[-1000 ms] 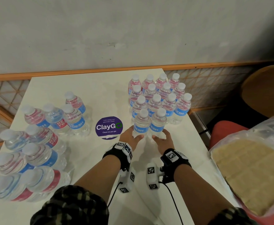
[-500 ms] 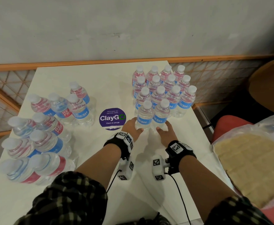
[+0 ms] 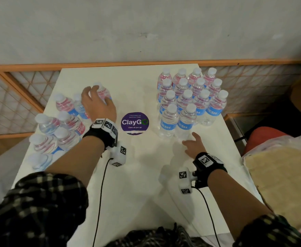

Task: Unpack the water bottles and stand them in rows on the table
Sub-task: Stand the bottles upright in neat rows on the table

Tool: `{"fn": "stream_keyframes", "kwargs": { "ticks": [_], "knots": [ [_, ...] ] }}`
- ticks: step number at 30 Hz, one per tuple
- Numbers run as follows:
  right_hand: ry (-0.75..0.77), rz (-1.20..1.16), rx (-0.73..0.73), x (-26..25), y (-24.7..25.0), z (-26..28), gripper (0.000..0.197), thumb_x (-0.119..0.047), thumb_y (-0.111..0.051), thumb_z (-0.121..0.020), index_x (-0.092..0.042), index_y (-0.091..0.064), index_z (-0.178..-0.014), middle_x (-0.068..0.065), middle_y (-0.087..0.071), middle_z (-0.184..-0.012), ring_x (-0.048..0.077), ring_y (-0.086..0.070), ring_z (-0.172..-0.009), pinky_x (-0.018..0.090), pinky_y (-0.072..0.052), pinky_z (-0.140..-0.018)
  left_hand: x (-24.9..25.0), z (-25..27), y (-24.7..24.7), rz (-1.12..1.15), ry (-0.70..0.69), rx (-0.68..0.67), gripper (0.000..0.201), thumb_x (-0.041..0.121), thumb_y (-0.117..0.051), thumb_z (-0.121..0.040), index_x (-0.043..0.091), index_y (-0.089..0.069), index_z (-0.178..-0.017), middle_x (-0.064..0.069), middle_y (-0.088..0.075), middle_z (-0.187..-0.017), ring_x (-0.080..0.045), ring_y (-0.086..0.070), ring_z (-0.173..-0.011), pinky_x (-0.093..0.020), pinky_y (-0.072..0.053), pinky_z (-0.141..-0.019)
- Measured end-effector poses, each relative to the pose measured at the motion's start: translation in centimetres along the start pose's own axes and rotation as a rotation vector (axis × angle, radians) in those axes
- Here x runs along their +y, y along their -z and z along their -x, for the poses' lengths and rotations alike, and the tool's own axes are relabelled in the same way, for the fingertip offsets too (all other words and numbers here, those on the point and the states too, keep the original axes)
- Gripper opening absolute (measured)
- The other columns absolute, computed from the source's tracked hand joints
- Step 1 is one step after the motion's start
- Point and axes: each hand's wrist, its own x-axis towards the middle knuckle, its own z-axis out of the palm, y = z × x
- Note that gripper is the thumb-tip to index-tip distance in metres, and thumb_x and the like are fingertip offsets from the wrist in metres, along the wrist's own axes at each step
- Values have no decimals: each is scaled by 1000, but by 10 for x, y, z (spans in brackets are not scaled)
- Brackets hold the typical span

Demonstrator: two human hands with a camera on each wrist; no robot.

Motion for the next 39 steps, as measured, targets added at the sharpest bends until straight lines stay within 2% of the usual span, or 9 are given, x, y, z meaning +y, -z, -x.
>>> {"fn": "stream_keyframes", "kwargs": {
  "ticks": [5,11,15,21,26,30,34,36,39],
  "knots": [
    [-11,-73,-9,6,3,3,54,-1,-54,-91,-8,-35,-141,17,-52,-127,21,-50,-97,21,-49,-80,-8,-12,14,-105,140,-231,37,20,-49,-95,8,-48,-129,-18,-57,-125,-34,-53,-116,-40,-42,-96],
    [-15,-160,9,11,4,2,24,4,-62,-83,-10,-55,-101,8,-53,-101,18,-54,-84,24,-48,-69,7,2,32,-200,-20,-408,34,45,-64,-80,14,-62,-95,-5,-64,-88,-28,-58,-84,-29,-41,-71],
    [12,-50,-8,13,5,3,22,1,-68,-78,-19,-58,-80,5,-58,-91,15,-55,-75,29,-51,-76,20,26,27,-169,-105,-479,33,44,-67,-76,14,-58,-85,-1,-59,-78,-23,-53,-72,-30,-44,-63],
    [123,222,-81,8,2,20,36,-9,-74,-75,-12,-62,-108,9,-58,-110,22,-56,-99,29,-44,-87,45,69,13,-31,-210,-690,32,45,-53,-63,15,-45,-71,-1,-49,-67,-25,-46,-64,-27,-34,-57],
    [209,472,-249,10,-17,38,69,-28,-83,-67,-28,-50,-128,6,-51,-122,25,-48,-122,38,-39,-104,73,110,-5,-59,-281,-770,27,40,-55,-82,15,-46,-82,-1,-53,-77,-25,-50,-72,-29,-35,-63],
    [225,461,-253,11,-25,47,77,-50,-84,-55,-13,-51,-113,-3,-59,-112,17,-56,-107,40,-43,-102,98,133,-10,-65,-343,-828,31,46,-56,-85,19,-41,-80,3,-46,-74,-21,-45,-71,-29,-33,-63],
    [266,338,-163,28,-15,42,69,-53,-81,-50,-23,-61,-108,-2,-69,-104,15,-65,-95,38,-52,-90,95,135,-7,145,-339,-903,53,65,-55,-78,16,-39,-66,3,-40,-58,-17,-37,-55,-33,-37,-56],
    [270,285,-103,30,-8,45,54,-37,-84,-61,-19,-62,-107,0,-69,-103,16,-64,-92,29,-49,-84,88,124,0,209,-323,-832,54,63,-52,-80,12,-45,-66,-2,-47,-56,-21,-43,-54,-34,-43,-57],
    [254,231,-56,34,1,43,52,-27,-84,-67,-14,-61,-111,3,-65,-101,18,-61,-91,25,-43,-82,72,92,4,215,-321,-557,33,36,-57,-91,15,-49,-67,5,-47,-61,-23,-47,-62,-32,-43,-62]
  ]
}}
